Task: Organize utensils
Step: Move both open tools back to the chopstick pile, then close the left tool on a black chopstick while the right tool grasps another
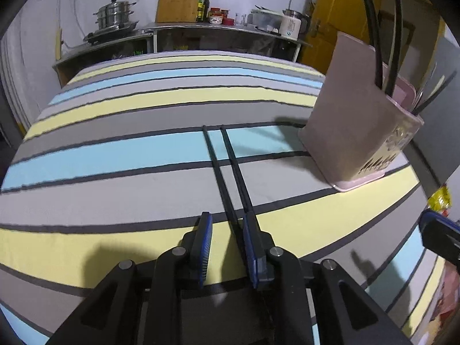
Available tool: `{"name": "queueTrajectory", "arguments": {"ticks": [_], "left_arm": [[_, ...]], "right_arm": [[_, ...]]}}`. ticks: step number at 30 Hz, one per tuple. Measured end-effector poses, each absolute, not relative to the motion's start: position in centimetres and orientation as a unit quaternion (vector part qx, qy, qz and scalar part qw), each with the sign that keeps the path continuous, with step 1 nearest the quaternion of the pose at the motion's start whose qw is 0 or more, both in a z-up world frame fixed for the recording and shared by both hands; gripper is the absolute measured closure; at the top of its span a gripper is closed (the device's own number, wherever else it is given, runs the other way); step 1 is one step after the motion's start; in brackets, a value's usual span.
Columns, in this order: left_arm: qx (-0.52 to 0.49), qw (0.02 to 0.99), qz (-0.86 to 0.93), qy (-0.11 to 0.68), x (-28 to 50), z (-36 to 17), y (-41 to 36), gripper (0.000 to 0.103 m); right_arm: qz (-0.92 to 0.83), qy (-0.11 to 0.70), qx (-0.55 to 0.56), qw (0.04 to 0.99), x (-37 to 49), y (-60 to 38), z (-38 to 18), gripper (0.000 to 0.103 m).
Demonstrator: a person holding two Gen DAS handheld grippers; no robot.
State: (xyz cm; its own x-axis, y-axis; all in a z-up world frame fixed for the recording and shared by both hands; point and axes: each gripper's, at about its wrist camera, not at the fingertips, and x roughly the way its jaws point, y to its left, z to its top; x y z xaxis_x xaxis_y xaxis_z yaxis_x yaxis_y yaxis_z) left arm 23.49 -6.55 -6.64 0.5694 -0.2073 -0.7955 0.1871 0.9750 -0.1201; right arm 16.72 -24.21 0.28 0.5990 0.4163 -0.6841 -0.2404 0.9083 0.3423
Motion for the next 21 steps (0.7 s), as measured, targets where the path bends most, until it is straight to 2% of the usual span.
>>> {"name": "queueTrajectory", "arguments": {"ticks": [2,6,21], "left_arm": [[-0.004,0.885,-0.103,0.453,23.5,-6.6,-6.5,0.092],[-0.039,0.882,-0.097,0.46,23.0,-6.6,-4.2,0.097],[-0.122,0.876,-0.035,0.465,20.7,-6.5,5.0,0.097]], "right_arm": [[0.185,0.409,0.108,0.887,16.7,-24.2,0.2,0.087],[0.189,0.41,0.106,0.886,16.9,-23.7,0.2,0.087],[0.219,0.441,0.06,0.868,21.3,-17.3,-2.7,0.087]]}}
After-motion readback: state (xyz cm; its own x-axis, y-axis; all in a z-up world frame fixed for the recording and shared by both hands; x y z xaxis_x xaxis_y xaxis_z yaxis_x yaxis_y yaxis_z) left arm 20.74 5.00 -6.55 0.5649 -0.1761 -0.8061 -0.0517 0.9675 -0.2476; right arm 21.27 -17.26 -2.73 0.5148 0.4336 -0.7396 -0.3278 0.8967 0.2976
